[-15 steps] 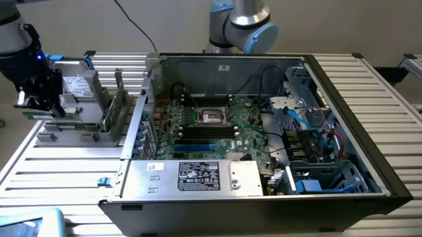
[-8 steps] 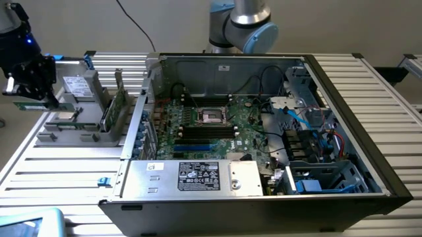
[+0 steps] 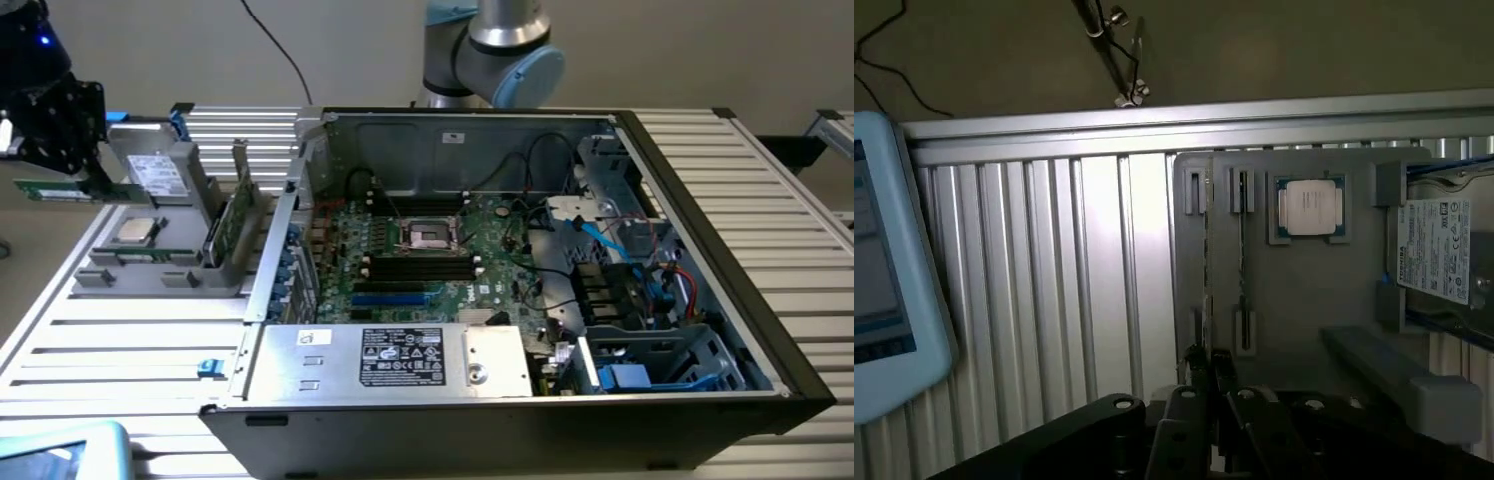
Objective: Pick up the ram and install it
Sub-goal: 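Pick up the ram and move it above insertion slot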
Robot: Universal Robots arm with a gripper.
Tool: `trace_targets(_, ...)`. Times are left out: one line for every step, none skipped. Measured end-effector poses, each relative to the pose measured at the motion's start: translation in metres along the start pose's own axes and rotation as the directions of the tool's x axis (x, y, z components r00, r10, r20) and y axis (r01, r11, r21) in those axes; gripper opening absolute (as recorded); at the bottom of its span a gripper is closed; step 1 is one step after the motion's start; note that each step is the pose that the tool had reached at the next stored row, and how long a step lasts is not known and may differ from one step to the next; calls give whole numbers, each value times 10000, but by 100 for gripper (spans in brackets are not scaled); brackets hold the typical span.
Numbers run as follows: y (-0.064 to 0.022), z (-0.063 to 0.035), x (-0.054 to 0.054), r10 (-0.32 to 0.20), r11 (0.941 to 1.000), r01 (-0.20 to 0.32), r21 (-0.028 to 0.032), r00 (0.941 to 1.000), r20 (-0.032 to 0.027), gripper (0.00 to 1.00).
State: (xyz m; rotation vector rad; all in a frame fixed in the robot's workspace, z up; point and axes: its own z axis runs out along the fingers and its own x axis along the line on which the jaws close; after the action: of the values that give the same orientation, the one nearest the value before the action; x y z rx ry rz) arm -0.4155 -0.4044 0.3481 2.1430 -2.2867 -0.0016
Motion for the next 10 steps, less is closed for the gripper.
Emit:
trace_targets(-33, -47, 2, 0, 10000, 0, 0, 10000, 0, 13)
trace_targets(-69, -89, 4, -1, 10000, 1, 1, 10000, 1, 13)
trace_targets(-107, -127, 6, 0, 10000, 0, 1, 10000, 1, 13)
trace_targets(-146, -159, 8, 0, 10000, 0, 1, 10000, 1, 13)
trace_targets(-190, -184, 9, 0, 10000, 0, 1, 10000, 1, 13)
trace_targets(-234, -207, 10, 0, 10000, 0, 0, 10000, 0, 13)
trace_targets(-283, -230, 10, 0, 10000, 0, -1, 10000, -1, 13)
trace_targets(-328, -250, 10, 0, 10000, 0, -1, 10000, 0, 13)
trace_targets(-373, -268, 10, -1, 10000, 1, 1, 10000, 0, 13)
trace_targets(-416, -287, 9, 0, 10000, 0, 1, 10000, 0, 13)
